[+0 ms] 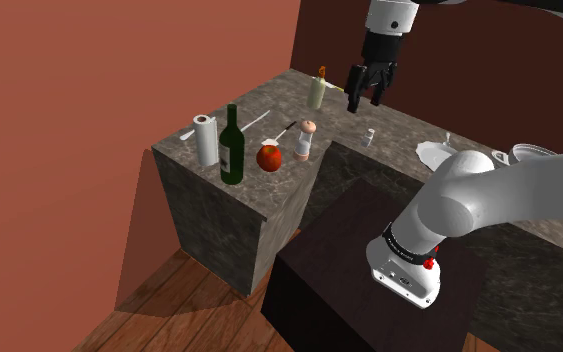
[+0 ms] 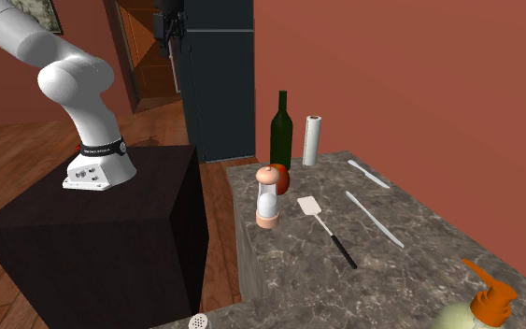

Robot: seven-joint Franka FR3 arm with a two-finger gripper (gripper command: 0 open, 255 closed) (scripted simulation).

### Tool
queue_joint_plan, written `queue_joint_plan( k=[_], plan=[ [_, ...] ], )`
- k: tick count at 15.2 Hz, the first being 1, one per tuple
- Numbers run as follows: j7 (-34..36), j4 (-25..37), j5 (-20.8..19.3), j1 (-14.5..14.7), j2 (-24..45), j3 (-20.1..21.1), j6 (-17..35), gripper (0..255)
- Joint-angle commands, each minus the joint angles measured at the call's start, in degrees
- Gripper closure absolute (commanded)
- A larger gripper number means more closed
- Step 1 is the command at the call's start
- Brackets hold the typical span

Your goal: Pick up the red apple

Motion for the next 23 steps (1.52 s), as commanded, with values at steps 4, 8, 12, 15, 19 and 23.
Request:
queue_joint_plan(
  k=[4,8,12,15,19,23],
  plan=[
    [-0.4,-0.7,-0.4,0.1,5.3,-0.2,5.7,0],
    [-0.9,-0.5,-0.7,0.2,13.2,-0.5,13.0,0],
    [-1.3,1.1,-1.0,0.3,21.8,-0.8,19.7,0],
    [-1.7,3.1,-1.0,0.3,28.5,-1.0,24.1,0],
    [-2.1,6.9,-1.0,0.4,37.7,-1.2,29.1,0],
    [-2.5,11.8,-0.9,0.3,46.9,-1.3,33.0,0]
  ],
)
